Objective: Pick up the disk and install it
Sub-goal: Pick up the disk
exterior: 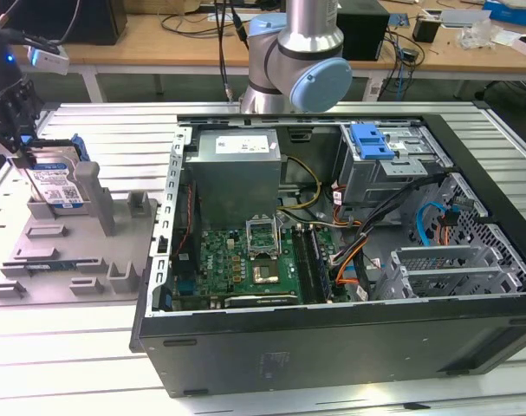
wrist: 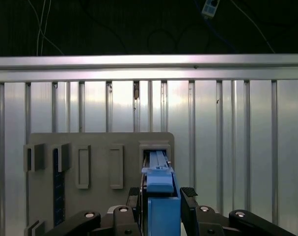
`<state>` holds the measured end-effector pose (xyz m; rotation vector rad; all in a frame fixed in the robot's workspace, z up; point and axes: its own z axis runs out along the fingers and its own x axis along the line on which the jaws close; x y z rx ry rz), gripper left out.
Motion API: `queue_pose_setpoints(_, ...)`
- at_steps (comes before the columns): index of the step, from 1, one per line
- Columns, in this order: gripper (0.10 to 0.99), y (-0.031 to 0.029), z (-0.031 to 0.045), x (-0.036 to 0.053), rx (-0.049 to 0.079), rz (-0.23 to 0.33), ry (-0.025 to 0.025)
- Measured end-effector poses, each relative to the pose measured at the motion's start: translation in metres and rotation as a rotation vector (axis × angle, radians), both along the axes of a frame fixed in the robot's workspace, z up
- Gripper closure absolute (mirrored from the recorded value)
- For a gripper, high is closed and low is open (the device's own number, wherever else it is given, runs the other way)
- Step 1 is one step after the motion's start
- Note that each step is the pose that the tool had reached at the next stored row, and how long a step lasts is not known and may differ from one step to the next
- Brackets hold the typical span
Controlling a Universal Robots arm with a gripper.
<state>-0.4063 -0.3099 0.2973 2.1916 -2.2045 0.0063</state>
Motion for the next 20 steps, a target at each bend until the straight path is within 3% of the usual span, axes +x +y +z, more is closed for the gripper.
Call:
queue_pose_setpoints(14, 0.631, 0.0, -0.0016, -0.0006, 0.0, 0.0, -0.0011)
queue_pose_setpoints(16, 0.643, 0.0, -0.0019, -0.0007, 0.0, 0.0, -0.0012)
queue_pose_setpoints(17, 0.718, 0.0, -0.0021, -0.0007, 0.0, 0.0, -0.0013)
queue_pose_setpoints(20, 0.718, 0.0, -0.0025, -0.0009, 0.0, 0.0, -0.0014)
